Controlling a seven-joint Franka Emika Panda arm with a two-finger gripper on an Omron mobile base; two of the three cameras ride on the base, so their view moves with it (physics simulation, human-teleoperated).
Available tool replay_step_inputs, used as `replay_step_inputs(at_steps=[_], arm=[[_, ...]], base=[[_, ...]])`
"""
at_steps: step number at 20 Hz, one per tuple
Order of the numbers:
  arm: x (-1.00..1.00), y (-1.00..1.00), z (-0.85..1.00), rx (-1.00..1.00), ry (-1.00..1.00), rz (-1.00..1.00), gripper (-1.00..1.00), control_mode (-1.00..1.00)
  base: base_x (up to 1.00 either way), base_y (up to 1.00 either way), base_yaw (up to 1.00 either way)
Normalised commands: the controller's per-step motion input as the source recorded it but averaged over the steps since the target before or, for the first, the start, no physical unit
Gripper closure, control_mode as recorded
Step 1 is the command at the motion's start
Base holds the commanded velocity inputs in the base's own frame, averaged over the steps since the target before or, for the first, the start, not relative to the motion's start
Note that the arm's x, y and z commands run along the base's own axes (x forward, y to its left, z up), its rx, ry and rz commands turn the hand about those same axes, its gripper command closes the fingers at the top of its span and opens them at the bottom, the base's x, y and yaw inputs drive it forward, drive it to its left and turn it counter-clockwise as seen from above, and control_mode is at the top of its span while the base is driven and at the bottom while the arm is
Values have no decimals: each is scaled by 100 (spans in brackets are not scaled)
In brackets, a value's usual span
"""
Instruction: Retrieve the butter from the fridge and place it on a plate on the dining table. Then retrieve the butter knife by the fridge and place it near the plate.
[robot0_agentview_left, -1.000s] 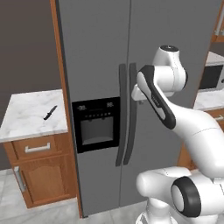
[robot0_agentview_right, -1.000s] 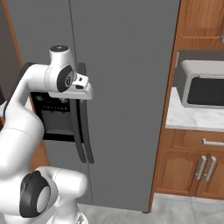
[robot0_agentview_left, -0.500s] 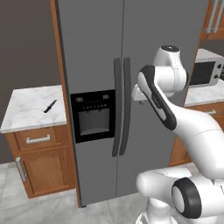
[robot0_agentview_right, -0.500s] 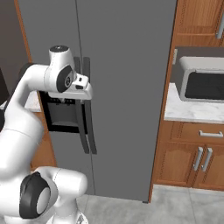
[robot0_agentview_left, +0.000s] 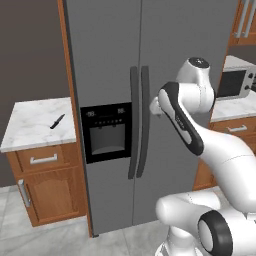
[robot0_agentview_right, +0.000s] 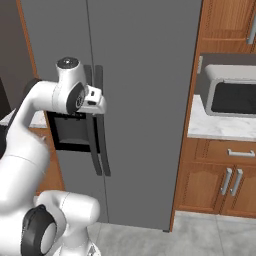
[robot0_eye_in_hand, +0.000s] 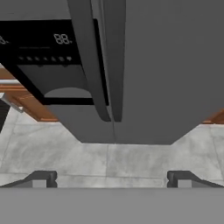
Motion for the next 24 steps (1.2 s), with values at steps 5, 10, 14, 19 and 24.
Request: replay_step_inputs(at_steps=[5, 10, 14, 19, 24], arm=[[29, 11, -14, 3, -30, 0, -100, -100], [36, -7, -13, 0, -4, 3, -100, -100], [8, 0, -16, 0, -2, 0, -100, -100], [21, 0, -10, 0, 0, 0, -100, -100], [47, -6, -4, 0, 0, 0, -100, -100]], base=[[0, 0, 0], [0, 0, 0], [0, 0, 0], [0, 0, 0], [0, 0, 0]])
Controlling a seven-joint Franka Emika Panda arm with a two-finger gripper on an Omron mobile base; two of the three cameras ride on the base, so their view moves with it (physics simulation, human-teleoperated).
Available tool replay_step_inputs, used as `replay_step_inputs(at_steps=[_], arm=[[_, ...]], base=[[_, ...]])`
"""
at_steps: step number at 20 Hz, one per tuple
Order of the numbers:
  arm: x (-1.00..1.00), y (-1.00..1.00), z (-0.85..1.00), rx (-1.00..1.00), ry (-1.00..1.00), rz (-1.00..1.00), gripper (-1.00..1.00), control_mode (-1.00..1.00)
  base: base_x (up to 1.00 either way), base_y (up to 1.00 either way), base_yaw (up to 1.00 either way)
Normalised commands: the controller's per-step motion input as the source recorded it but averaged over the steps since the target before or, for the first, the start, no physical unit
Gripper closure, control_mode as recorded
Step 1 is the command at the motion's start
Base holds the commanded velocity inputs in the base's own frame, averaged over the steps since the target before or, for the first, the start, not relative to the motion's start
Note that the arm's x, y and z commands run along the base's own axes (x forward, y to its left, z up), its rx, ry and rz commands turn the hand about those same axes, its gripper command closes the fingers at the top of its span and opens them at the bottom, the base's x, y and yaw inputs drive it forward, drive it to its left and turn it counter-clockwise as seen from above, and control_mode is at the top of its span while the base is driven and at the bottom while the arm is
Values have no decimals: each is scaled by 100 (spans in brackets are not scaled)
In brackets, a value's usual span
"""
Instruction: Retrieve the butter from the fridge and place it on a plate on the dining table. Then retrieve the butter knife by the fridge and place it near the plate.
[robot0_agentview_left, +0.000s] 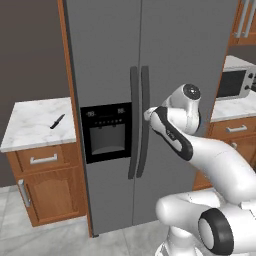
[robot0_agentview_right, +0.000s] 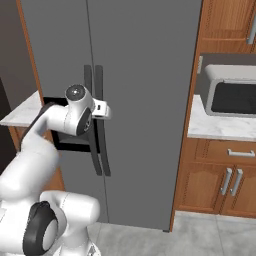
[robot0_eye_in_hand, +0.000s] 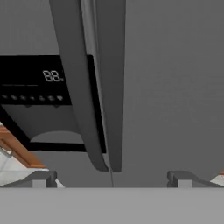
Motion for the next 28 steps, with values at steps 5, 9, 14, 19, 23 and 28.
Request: replay_step_inputs(at_steps=[5, 9, 14, 19, 23, 28], arm=[[42, -4, -9, 0, 0, 0, -100, -100], [26, 1, -17, 0, 0, 0, -100, -100], [26, 0, -17, 0, 0, 0, -100, -100], [37, 0, -15, 0, -3, 0, -100, -100], [20, 4, -7, 0, -1, 0, -100, -100], [12, 7, -4, 0, 0, 0, -100, -100]], base=[[0, 0, 0], [0, 0, 0], [0, 0, 0], [0, 0, 0], [0, 0, 0], [0, 0, 0]])
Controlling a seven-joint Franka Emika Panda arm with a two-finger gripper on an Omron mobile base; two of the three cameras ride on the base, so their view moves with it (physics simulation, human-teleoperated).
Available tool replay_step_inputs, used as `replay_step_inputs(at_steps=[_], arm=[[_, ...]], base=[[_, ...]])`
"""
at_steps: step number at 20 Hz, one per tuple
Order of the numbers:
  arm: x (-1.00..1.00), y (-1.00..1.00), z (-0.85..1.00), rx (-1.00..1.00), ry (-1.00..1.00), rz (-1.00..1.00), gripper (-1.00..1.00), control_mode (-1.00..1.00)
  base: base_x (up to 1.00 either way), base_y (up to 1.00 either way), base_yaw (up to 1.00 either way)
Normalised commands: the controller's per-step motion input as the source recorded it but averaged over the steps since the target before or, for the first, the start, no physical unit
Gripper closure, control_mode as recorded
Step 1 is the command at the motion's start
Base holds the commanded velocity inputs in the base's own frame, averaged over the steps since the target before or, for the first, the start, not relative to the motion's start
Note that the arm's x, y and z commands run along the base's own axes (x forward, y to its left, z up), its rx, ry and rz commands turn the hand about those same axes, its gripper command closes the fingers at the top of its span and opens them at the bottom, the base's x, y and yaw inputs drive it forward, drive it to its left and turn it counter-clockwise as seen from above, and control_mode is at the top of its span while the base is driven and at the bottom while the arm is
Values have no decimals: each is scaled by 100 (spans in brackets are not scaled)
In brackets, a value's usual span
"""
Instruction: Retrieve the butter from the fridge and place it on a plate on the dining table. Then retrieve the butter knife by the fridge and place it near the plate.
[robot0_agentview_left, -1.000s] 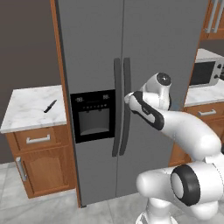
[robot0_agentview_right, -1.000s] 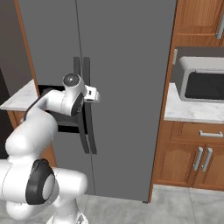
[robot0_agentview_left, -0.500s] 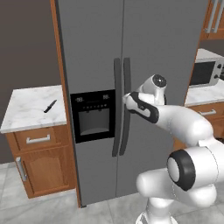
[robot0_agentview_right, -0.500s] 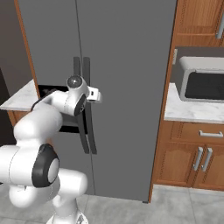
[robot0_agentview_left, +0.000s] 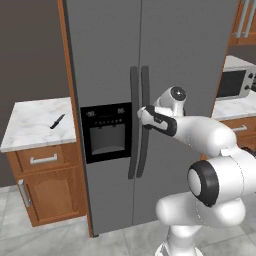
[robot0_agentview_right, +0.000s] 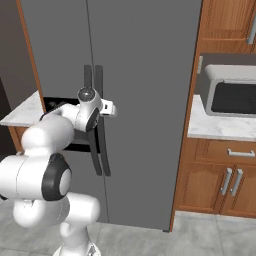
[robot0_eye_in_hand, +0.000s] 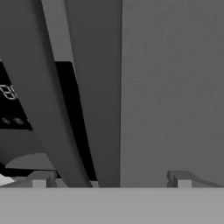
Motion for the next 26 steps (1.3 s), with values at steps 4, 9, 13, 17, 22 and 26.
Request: replay_step_inputs(at_steps=[4, 9, 13, 17, 22, 26], arm=[[23, 3, -6, 0, 0, 0, -100, -100], [37, 0, -14, 0, 0, 0, -100, -100], [24, 7, -16, 0, 0, 0, -100, -100], [21, 6, -12, 0, -1, 0, -100, -100], [31, 0, -6, 2, -1, 0, -100, -100], [37, 0, -6, 3, -1, 0, -100, -100]], base=[[0, 0, 0], [0, 0, 0], [0, 0, 0], [0, 0, 0], [0, 0, 0], [0, 0, 0]])
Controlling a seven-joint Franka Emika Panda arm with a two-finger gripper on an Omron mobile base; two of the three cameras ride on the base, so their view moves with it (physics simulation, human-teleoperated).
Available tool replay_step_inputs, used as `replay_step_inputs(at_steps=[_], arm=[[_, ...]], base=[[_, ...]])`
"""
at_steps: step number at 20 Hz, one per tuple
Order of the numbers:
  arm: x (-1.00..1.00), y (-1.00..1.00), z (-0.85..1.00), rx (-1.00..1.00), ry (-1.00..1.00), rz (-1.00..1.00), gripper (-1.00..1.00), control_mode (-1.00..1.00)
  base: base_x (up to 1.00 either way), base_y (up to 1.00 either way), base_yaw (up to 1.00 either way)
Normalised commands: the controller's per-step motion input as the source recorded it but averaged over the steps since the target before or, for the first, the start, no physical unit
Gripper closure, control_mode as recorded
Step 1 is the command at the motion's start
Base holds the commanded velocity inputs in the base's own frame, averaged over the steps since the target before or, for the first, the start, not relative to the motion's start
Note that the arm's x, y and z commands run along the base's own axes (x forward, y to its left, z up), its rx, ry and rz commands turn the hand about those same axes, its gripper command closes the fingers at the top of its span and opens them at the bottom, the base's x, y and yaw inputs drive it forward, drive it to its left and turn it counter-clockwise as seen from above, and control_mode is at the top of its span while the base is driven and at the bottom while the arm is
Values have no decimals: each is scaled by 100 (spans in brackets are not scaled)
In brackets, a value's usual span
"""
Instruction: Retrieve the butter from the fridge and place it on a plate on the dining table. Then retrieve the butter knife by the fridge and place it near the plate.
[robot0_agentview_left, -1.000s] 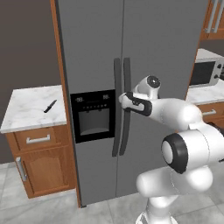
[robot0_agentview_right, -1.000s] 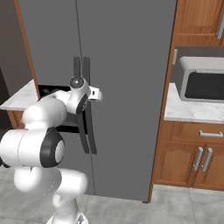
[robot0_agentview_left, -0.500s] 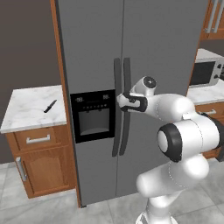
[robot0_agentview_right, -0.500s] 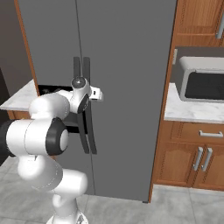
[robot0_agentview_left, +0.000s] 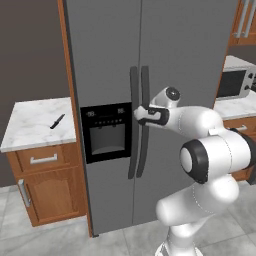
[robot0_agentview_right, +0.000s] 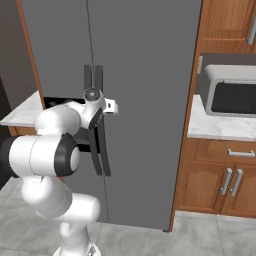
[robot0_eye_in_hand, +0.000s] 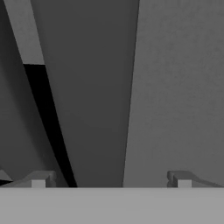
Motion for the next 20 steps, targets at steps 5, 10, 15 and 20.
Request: replay_step_inputs(at_steps=[5, 10, 15, 20], arm=[[21, 0, -5, 3, -3, 0, 100, -100], [9, 0, -5, 6, -2, 0, 100, -100], [4, 0, -1, 3, 0, 0, 100, -100], [-40, -34, 20, -8, 6, 0, 100, -100]], base=[[0, 0, 0], [0, 0, 0], [0, 0, 0], [0, 0, 0]])
